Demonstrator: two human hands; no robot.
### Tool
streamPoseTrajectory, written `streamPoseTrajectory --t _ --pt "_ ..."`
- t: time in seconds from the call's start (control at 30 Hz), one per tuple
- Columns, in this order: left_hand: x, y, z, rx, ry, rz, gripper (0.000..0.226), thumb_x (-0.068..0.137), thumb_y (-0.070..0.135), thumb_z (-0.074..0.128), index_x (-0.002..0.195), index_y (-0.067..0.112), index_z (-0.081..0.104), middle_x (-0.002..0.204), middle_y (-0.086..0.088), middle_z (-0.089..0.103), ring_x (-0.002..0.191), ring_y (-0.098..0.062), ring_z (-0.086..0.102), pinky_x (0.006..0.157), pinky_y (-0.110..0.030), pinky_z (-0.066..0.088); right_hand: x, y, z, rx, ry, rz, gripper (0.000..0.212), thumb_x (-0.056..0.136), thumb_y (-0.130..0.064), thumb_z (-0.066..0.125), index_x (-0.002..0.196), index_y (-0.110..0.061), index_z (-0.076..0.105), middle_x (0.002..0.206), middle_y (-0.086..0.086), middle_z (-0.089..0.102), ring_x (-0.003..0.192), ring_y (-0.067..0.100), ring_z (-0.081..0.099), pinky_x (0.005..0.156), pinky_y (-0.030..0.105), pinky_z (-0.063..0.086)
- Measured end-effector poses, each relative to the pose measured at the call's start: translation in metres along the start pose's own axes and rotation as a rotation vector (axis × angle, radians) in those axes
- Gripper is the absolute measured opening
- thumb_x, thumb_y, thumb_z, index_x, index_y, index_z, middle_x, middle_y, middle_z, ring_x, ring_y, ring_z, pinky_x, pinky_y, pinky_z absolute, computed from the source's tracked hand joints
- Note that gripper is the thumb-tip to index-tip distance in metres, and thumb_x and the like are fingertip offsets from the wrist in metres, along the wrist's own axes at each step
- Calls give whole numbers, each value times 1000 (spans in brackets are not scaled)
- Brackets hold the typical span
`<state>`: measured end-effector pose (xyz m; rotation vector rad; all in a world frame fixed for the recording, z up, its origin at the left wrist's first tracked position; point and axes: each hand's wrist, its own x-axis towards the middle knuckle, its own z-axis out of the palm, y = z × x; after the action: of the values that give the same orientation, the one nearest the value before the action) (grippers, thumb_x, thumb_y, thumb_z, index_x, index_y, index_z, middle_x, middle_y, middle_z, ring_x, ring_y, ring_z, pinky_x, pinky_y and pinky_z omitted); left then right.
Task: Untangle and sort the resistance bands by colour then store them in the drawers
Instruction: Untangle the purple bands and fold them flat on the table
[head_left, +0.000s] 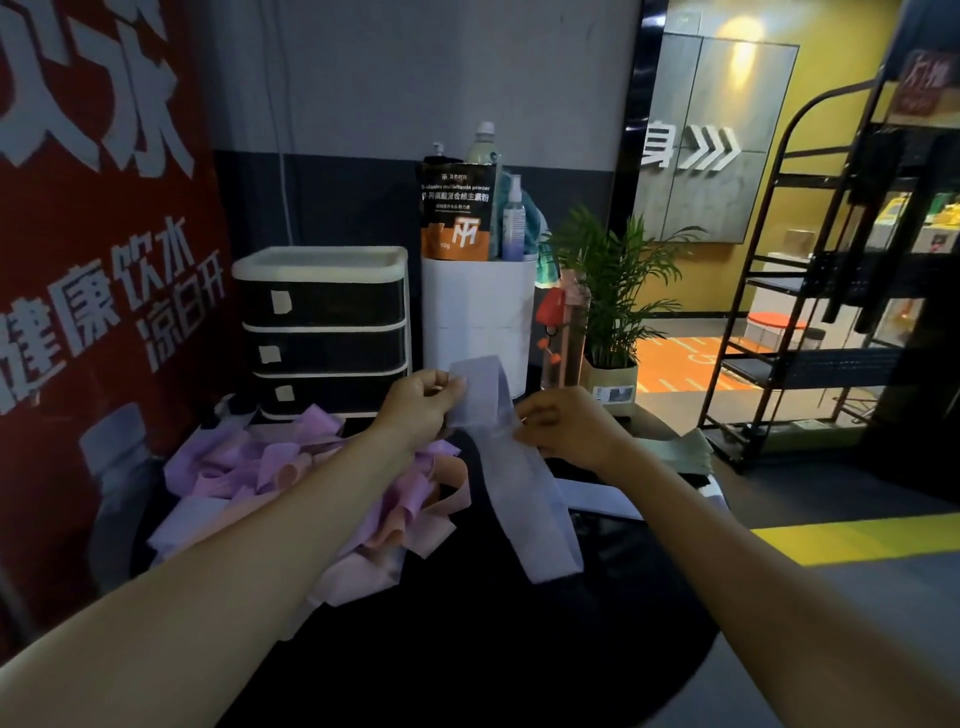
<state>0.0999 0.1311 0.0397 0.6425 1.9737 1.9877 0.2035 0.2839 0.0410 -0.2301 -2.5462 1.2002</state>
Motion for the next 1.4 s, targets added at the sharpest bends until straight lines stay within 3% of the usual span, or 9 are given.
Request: streamPoseTrajectory --t 0.1,0.3,0.47,0.57,0.77,0.93,1.1,1.27,1.4 --pt "0 6 4 -18 1 3 19 92 17 58 74 12 57 74 -6 54 65 -12 50 46 -15 46 -1 -3 -1 5 61 -51 29 75 -13 77 100 -9 64 94 11 69 88 24 67 85 37 55" --pt "-1 24 12 -126 -18 -59 21 91 16 58 72 8 58 68 -5 56 64 -10 53 48 -12 49 -2 -19 -3 92 133 -204 33 78 -6 72 102 -22 57 90 -10 60 72 13 61 69 23 53" --pt "-2 33 13 -113 -17 -79 21 90 17 61 71 9 57 72 -5 58 67 -10 56 50 -13 51 -5 -22 -10 261 133 -217 23 84 -3 65 98 -22 61 88 -8 63 75 10 61 74 33 53" --pt "-2 36 13 -105 -12 -75 20 89 16 61 71 8 58 72 -5 59 66 -11 57 50 -13 51 -6 -26 -10 294 144 -219 25 81 -6 70 99 -18 57 84 -5 62 72 8 59 71 23 51" --pt "-7 39 15 31 -61 -112 21 91 23 60 77 7 59 73 -5 60 65 -11 58 50 -18 49 -6 -27 -11 -35 209 -319 10 80 -6 71 89 -11 70 76 -8 57 68 10 56 66 15 45" --pt "-13 41 15 506 -59 137 34 95 39 48 77 11 57 69 -2 59 65 -13 56 67 -29 47 -8 -28 -21 -155 338 -309 6 79 -12 72 84 -9 73 78 -15 48 73 9 50 67 11 40" --pt "-18 46 24 482 -206 354 21 91 33 56 94 13 61 85 1 61 78 -11 55 72 -25 45 -6 -33 -29 -104 357 -291 3 82 -12 70 81 -10 70 74 -15 53 70 12 51 73 34 47" --pt "-14 44 29 465 -255 425 10 90 17 60 81 20 60 80 -1 59 81 -21 57 77 -39 50 -4 -37 -35 -20 398 -274 1 82 -10 69 82 -9 69 70 -8 58 64 7 51 66 26 45" --pt "-13 54 38 406 -301 425 9 92 8 56 88 16 57 80 2 58 80 -16 56 75 -30 49 -5 -45 -45 -70 353 -306 5 83 -13 68 88 -12 68 73 -9 58 65 4 50 64 18 42"
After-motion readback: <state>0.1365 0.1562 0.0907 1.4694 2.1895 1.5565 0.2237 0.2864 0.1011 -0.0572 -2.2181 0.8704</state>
